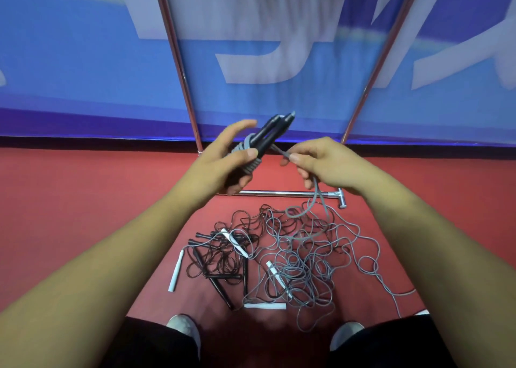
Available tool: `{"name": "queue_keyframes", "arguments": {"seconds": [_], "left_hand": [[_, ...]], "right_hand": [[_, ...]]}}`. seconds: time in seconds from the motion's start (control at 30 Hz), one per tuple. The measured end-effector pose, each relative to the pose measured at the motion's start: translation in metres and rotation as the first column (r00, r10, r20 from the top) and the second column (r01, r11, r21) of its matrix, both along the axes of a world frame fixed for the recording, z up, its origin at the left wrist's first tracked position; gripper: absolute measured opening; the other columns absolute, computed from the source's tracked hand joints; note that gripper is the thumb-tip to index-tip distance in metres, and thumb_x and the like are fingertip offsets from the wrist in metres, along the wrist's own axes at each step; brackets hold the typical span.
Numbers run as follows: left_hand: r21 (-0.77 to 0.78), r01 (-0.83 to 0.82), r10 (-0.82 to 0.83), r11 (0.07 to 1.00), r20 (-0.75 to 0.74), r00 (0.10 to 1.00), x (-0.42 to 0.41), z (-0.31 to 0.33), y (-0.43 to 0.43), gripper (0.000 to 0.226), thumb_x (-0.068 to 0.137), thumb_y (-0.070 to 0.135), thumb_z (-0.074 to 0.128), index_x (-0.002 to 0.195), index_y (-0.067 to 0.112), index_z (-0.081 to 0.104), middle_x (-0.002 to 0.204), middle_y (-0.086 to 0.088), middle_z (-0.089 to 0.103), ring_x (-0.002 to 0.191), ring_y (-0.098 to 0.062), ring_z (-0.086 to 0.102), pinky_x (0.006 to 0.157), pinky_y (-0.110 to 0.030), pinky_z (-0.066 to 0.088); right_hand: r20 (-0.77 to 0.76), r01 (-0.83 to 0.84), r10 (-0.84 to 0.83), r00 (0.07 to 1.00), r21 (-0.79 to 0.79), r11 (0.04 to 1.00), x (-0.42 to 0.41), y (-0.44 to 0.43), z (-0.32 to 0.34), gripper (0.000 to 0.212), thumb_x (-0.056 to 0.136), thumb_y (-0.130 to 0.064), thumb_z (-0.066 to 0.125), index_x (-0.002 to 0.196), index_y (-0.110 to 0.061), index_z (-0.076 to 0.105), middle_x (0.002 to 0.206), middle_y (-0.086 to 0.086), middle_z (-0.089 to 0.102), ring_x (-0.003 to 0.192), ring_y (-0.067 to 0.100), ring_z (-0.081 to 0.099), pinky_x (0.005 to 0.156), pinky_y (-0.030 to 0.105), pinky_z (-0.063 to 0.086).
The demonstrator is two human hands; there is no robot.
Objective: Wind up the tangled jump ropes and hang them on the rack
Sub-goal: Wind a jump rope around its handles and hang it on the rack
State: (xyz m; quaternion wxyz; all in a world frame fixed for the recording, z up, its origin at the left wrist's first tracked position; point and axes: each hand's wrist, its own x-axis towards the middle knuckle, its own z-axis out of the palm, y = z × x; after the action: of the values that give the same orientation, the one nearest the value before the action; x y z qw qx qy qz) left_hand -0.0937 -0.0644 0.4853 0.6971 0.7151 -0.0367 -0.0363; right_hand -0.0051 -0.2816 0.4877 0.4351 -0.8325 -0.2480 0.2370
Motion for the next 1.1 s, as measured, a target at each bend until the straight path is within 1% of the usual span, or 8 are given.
{"name": "queue_keyframes", "arguments": {"seconds": [0.1, 0.27, 0.53, 0.6, 0.7, 0.83, 1.0, 1.1], "left_hand": [[-0.046, -0.084, 0.084, 0.995, -0.016, 0.996, 0.001, 0.004, -0.002, 0.043, 0.101, 0.014, 0.050, 0.141, 0.029, 0.052, 0.058, -0.007, 0.046, 0.044, -0.016, 0.041, 0.045, -0.021, 0.029], [-0.095, -0.271, 0.267, 0.958, -0.056, 0.962, 0.005, 0.008, 0.003, 0.018, 0.099, 0.015, 0.049, 0.116, 0.011, 0.056, 0.061, -0.006, 0.046, 0.047, -0.017, 0.044, 0.046, -0.022, 0.023], [0.274, -0.315, 0.325, 0.909, 0.009, 0.946, 0.012, -0.003, 0.019, 0.015, 0.097, 0.022, 0.062, 0.106, 0.012, 0.056, 0.071, -0.014, 0.064, 0.046, -0.023, 0.051, 0.041, -0.022, 0.036], [0.454, -0.290, 0.286, 0.842, 0.080, 0.955, 0.012, -0.011, 0.020, 0.018, 0.095, 0.031, 0.065, 0.108, 0.024, 0.055, 0.074, -0.006, 0.070, 0.056, -0.027, 0.061, 0.050, -0.029, 0.048], [0.824, -0.202, 0.173, 0.529, 0.129, 0.977, 0.012, -0.018, 0.020, 0.031, 0.091, 0.048, 0.064, 0.114, 0.034, 0.047, 0.089, 0.001, 0.070, 0.082, -0.033, 0.064, 0.069, -0.040, 0.051], [0.955, -0.008, -0.031, 0.297, 0.018, 0.999, 0.009, -0.016, 0.004, 0.040, 0.088, 0.055, 0.060, 0.122, 0.040, 0.047, 0.102, 0.002, 0.067, 0.096, -0.030, 0.063, 0.070, -0.036, 0.047], [0.968, 0.015, -0.131, 0.250, 0.019, 0.991, 0.005, -0.009, -0.008, 0.064, 0.071, 0.086, 0.052, 0.124, 0.049, 0.050, 0.068, 0.011, 0.051, 0.074, -0.017, 0.049, 0.070, -0.032, 0.047], [0.941, -0.024, -0.155, 0.338, 0.080, 0.985, 0.006, -0.010, -0.007, 0.038, 0.080, 0.078, 0.054, 0.106, 0.050, 0.053, 0.065, 0.011, 0.051, 0.069, -0.015, 0.050, 0.066, -0.031, 0.045]], "right_hand": [[-0.077, 0.020, -0.020, 0.997, 0.002, 1.000, -0.003, 0.004, 0.000, 0.020, 0.104, -0.022, 0.049, 0.100, -0.014, 0.066, 0.056, -0.005, 0.045, 0.046, 0.010, 0.040, 0.051, 0.026, 0.040], [0.041, 0.063, -0.061, 0.997, -0.065, 0.996, -0.005, 0.000, 0.009, 0.014, 0.092, -0.022, 0.069, 0.092, -0.009, 0.062, 0.053, -0.004, 0.054, 0.039, 0.003, 0.041, 0.042, 0.014, 0.034], [0.121, -0.007, 0.021, 0.992, -0.113, 0.994, -0.020, 0.008, 0.032, 0.020, 0.096, -0.029, 0.063, 0.084, -0.017, 0.074, 0.057, -0.008, 0.050, 0.041, 0.003, 0.037, 0.043, 0.012, 0.030], [0.113, -0.071, 0.086, 0.990, -0.130, 0.989, -0.026, 0.011, 0.036, 0.017, 0.091, -0.030, 0.070, 0.083, -0.016, 0.073, 0.049, -0.010, 0.044, 0.041, 0.004, 0.034, 0.044, 0.013, 0.028], [0.151, -0.094, 0.112, 0.982, -0.122, 0.988, -0.031, 0.016, 0.031, 0.013, 0.088, -0.025, 0.073, 0.080, -0.015, 0.071, 0.043, -0.011, 0.041, 0.042, 0.006, 0.032, 0.044, 0.016, 0.027], [0.296, -0.031, 0.069, 0.953, -0.130, 0.991, -0.028, 0.018, 0.025, 0.011, 0.088, -0.027, 0.070, 0.082, -0.020, 0.076, 0.068, -0.006, 0.069, 0.065, 0.011, 0.061, 0.065, 0.032, 0.050], [0.341, 0.043, -0.027, 0.940, -0.039, 0.998, -0.027, 0.016, 0.028, 0.010, 0.088, -0.024, 0.070, 0.083, -0.020, 0.077, 0.063, -0.017, 0.066, 0.063, -0.003, 0.059, 0.063, 0.020, 0.044], [0.357, 0.098, -0.100, 0.929, 0.024, 0.995, -0.021, 0.013, 0.028, 0.005, 0.085, -0.024, 0.075, 0.082, -0.021, 0.077, 0.068, -0.013, 0.069, 0.065, 0.000, 0.061, 0.065, 0.023, 0.046]]}}
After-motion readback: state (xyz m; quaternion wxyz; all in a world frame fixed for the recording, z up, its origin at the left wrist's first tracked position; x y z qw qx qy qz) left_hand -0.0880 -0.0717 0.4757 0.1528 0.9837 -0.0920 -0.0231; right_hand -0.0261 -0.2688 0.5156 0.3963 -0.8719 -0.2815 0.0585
